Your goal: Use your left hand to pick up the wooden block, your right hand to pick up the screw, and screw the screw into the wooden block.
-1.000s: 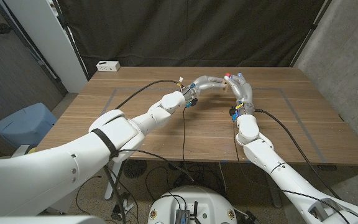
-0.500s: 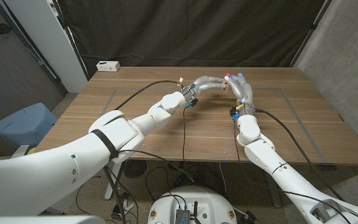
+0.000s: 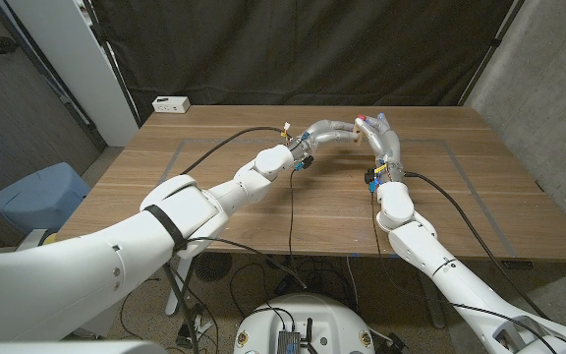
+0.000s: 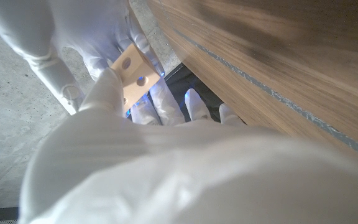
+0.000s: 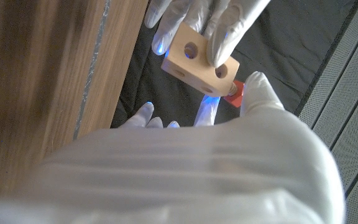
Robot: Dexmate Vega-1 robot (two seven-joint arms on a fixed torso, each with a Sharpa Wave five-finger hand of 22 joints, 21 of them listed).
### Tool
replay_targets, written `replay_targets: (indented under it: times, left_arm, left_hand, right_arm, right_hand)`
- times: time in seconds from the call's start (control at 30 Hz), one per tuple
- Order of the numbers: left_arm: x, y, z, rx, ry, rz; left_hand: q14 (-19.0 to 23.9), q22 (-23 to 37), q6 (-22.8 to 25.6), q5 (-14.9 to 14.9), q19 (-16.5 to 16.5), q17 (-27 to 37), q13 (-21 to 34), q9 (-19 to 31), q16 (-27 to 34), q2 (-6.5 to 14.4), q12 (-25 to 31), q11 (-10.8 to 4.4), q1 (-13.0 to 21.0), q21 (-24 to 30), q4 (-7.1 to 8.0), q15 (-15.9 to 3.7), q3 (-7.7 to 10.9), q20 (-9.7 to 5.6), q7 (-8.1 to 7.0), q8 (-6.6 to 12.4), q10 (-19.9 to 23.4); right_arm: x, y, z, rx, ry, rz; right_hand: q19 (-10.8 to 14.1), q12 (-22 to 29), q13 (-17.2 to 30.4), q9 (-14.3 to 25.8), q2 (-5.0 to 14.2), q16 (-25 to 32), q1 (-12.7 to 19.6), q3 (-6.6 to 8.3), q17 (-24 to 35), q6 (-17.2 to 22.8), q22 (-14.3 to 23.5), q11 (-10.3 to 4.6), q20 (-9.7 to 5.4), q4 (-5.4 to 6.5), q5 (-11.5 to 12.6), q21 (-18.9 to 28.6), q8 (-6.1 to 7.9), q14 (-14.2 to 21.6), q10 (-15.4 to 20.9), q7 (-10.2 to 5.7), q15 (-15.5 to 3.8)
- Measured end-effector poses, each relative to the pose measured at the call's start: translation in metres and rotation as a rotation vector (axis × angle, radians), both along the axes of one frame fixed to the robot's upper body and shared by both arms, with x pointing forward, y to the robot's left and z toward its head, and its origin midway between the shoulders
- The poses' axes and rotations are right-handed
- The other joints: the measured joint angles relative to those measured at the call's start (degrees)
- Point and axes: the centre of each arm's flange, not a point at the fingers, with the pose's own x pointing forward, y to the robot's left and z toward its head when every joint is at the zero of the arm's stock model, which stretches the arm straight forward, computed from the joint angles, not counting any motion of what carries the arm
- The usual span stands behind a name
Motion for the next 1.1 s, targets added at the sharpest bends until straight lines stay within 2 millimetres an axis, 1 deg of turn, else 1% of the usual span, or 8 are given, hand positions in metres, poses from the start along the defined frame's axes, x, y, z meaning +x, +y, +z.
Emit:
replay_targets:
  times: [0.1,0.4,0.53,0.6,0.67,0.77,1.0,1.1]
  left_arm:
    - [0.000,0.000,0.000,-0.001,0.000,0.000]
    - [0.000,0.001,0.000,-0.002,-0.001,0.001]
    - [0.000,0.002,-0.001,-0.002,0.000,0.003]
    - [0.001,0.002,-0.001,-0.001,0.000,0.004]
    - [0.001,0.002,0.000,-0.001,-0.001,0.005]
    - [0.002,0.004,0.001,0.000,-0.001,0.008]
    - [0.004,0.007,0.003,0.007,0.006,0.018]
    - [0.005,0.008,0.004,0.010,0.010,0.024]
  left_hand:
    - [0.0,0.0,0.0,0.0,0.0,0.0,0.0,0.0,0.0,0.0,0.0,0.00,0.0,0.0,0.00,0.00,0.00,0.00,0.00,-0.03,0.0]
    - [0.0,0.0,-0.2,0.0,0.0,0.0,0.0,0.0,0.0,0.0,0.0,0.20,0.0,0.0,-0.01,0.00,-0.01,0.00,0.00,-0.12,-0.2]
    - [0.0,0.0,-0.2,0.0,0.0,0.0,0.0,0.0,0.0,0.0,0.0,0.20,0.0,0.0,-0.02,0.00,-0.02,0.00,0.00,-0.13,-0.2]
    - [0.0,0.0,-0.2,0.0,0.0,0.0,0.0,0.0,0.0,0.0,0.0,0.20,0.0,0.0,-0.02,0.00,-0.02,0.00,0.00,-0.13,-0.2]
    - [0.0,0.0,-0.2,-0.1,0.0,0.0,0.0,0.0,0.0,0.0,0.0,0.20,0.0,0.0,-0.02,0.00,-0.02,0.00,0.00,-0.13,-0.2]
    - [0.0,0.0,-0.4,-0.1,0.0,0.0,0.0,0.0,0.0,0.0,0.0,0.20,0.0,0.0,-0.03,0.00,-0.03,0.00,0.00,-0.13,-0.2]
    - [0.0,0.0,-0.4,-0.1,0.0,0.0,0.0,0.0,0.0,0.0,0.0,0.20,0.0,0.0,-0.09,0.00,-0.09,0.00,0.00,-0.13,-0.2]
    - [0.0,0.0,-0.4,-0.1,0.0,0.0,0.0,0.0,0.0,0.0,0.0,0.20,0.0,0.0,-0.10,0.00,-0.10,0.00,0.01,-0.13,-0.2]
  right_arm:
    - [-0.001,0.001,0.001,-0.002,-0.005,0.011]
    - [0.002,-0.001,0.001,-0.019,-0.006,0.036]
    - [0.002,-0.002,0.002,-0.032,-0.007,0.050]
    - [0.003,-0.003,0.003,-0.039,-0.007,0.053]
    - [0.003,-0.004,0.004,-0.048,-0.006,0.060]
    - [0.003,-0.005,0.006,-0.062,-0.005,0.067]
    - [0.003,-0.009,0.011,-0.105,0.007,0.075]
    - [0.001,-0.014,0.019,-0.142,0.007,0.072]
  right_hand:
    - [-0.8,0.0,0.0,-0.3,-0.10,-0.1,-1.0,-0.19,0.0,-1.7,0.0,0.36,0.19,0.19,0.0,0.0,-0.61,-0.8,-1.2,0.54,0.24]
    - [-3.8,0.0,0.0,-0.8,-0.53,-0.4,-3.8,-1.18,0.3,-7.7,0.0,1.69,1.14,0.70,0.0,0.0,-3.55,-4.2,-5.4,2.48,1.52]
    - [-4.6,0.0,0.0,-0.8,-0.29,-0.4,-4.8,-1.42,0.3,-9.2,0.0,1.97,1.32,0.94,0.0,0.0,-4.05,-5.1,-6.5,3.16,1.93]
    - [-5.3,0.0,0.0,-1.0,-0.56,-0.4,-5.4,-1.66,0.3,-10.0,0.0,2.32,1.14,1.18,0.0,0.0,-4.71,-5.5,-7.0,3.49,2.23]
    - [-5.6,0.0,0.0,-1.1,-0.46,-0.4,-6.0,-1.71,0.3,-11.0,0.0,2.76,1.54,1.23,0.0,0.0,-5.15,-6.0,-7.5,3.91,2.12]
    - [-6.2,0.0,0.3,-1.1,-0.31,-0.4,-6.6,-1.83,0.3,-12.3,0.0,3.32,1.44,1.35,0.0,0.0,-5.88,-6.3,-8.0,4.45,2.43]
    - [-6.6,0.0,0.3,-1.3,-0.07,-0.4,-7.4,-2.05,0.3,-14.5,0.0,3.62,1.22,1.57,0.0,0.0,-7.09,-6.3,-8.9,5.99,2.43]
    - [-6.6,0.0,0.3,-1.3,-0.31,-0.4,-7.6,-2.05,0.3,-15.4,0.0,3.85,1.22,1.57,0.0,0.0,-7.42,-6.3,-9.2,6.34,2.43]
